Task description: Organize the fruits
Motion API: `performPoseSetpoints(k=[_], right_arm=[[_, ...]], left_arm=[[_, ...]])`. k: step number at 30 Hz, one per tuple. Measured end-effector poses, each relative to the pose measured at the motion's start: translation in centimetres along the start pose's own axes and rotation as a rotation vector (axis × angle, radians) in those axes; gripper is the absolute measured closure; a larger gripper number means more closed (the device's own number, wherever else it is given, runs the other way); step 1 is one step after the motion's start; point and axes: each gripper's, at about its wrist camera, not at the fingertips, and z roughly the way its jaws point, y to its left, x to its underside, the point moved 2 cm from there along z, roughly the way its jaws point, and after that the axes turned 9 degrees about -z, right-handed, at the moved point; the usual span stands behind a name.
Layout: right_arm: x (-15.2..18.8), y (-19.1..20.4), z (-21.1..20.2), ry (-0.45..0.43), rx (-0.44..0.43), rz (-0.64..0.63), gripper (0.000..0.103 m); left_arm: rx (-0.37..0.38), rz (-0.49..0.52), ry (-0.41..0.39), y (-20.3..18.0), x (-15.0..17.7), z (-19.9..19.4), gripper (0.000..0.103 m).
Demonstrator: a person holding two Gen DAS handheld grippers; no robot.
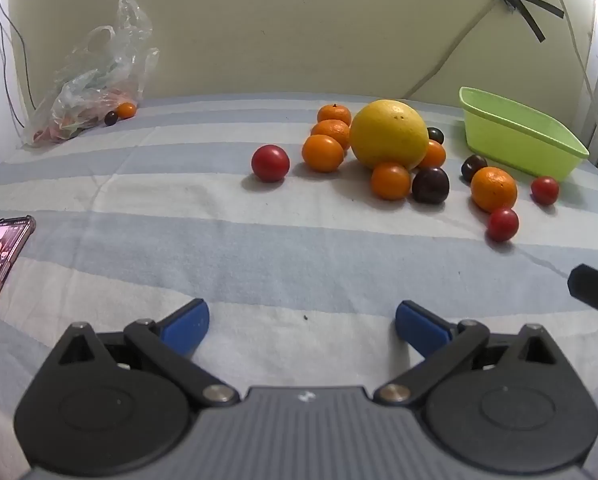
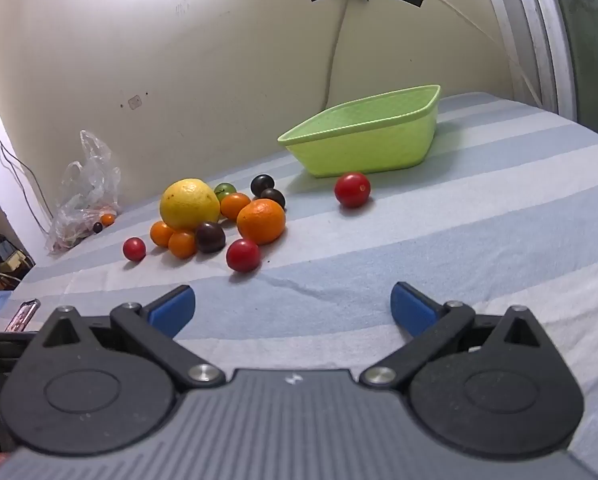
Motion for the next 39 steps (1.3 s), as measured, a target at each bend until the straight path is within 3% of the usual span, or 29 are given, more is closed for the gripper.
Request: performPoseSetpoints(k=[39], right_arm=[[-0.1,0.8,0.4,0.021,0.053,-0.059,0.000]], left_arm=[[-0.005,0.019,-0.019,0.0,0.5,-0.7,0.000]])
